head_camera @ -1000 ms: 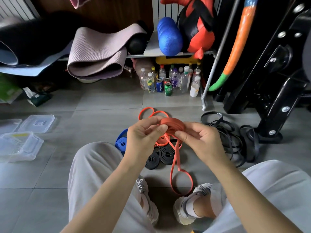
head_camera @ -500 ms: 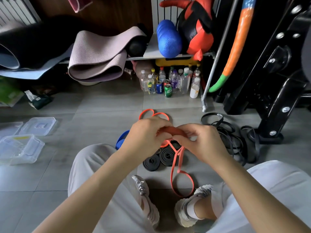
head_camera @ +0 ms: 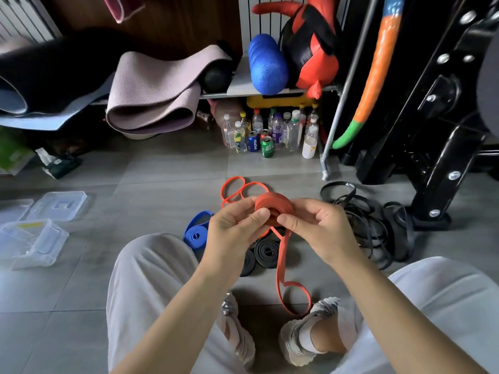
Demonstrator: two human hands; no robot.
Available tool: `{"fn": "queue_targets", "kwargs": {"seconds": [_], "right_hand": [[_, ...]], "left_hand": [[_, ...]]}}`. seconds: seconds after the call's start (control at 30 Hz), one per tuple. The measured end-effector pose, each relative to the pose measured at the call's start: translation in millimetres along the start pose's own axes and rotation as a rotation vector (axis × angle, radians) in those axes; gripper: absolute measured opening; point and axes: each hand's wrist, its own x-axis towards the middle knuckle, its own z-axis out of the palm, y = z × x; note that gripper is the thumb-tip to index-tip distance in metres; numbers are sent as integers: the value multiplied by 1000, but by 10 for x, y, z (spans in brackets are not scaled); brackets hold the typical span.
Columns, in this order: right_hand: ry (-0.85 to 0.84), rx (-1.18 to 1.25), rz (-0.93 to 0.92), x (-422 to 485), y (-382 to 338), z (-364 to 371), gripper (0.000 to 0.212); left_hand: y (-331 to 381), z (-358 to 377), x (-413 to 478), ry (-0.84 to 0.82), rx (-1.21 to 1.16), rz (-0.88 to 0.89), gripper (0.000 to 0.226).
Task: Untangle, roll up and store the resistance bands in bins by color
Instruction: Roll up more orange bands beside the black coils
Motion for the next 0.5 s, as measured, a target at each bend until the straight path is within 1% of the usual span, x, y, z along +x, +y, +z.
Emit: {"fn": "queue_targets", "kwargs": {"seconds": [0.03, 0.07, 0.1, 0.13, 0.2, 0.23, 0.27, 0.3, 0.37, 0.43, 0.5], "right_hand": [[16, -28, -4, -4, 20, 2, 17], [26, -80, -12, -2, 42, 0, 15], [20, -142, -16, 3, 57, -6, 12], [8, -198, -13, 11, 65, -14, 9], [-3, -321, -15, 32, 77, -32, 9], [-4, -383, -25, 45, 74, -35, 10], [-5, -431, -37, 54, 65, -32, 11], [-5, -455, -52, 63, 43, -19, 12], [5, -413, -70, 71, -15, 8, 20], [9, -337, -65, 80, -54, 13, 28], [-13, -337, -50, 91, -69, 8, 29]], "left_hand": [[-26, -2, -4, 9, -19, -18, 17], [-34, -14, -2, 15, 27, -28, 16], [-31, -45, 15, 23, 176, 0, 17], [-20, -98, 48, 19, 403, 62, 21], [66, -156, 99, -66, 865, 212, 34], [128, -148, 119, -125, 1050, 285, 39], [193, -119, 134, -175, 1193, 344, 40], [256, -81, 147, -208, 1294, 376, 36], [373, -38, 170, -203, 1362, 384, 26], [432, -37, 178, -146, 1287, 363, 20], [453, -42, 166, -89, 1179, 358, 22]]}}
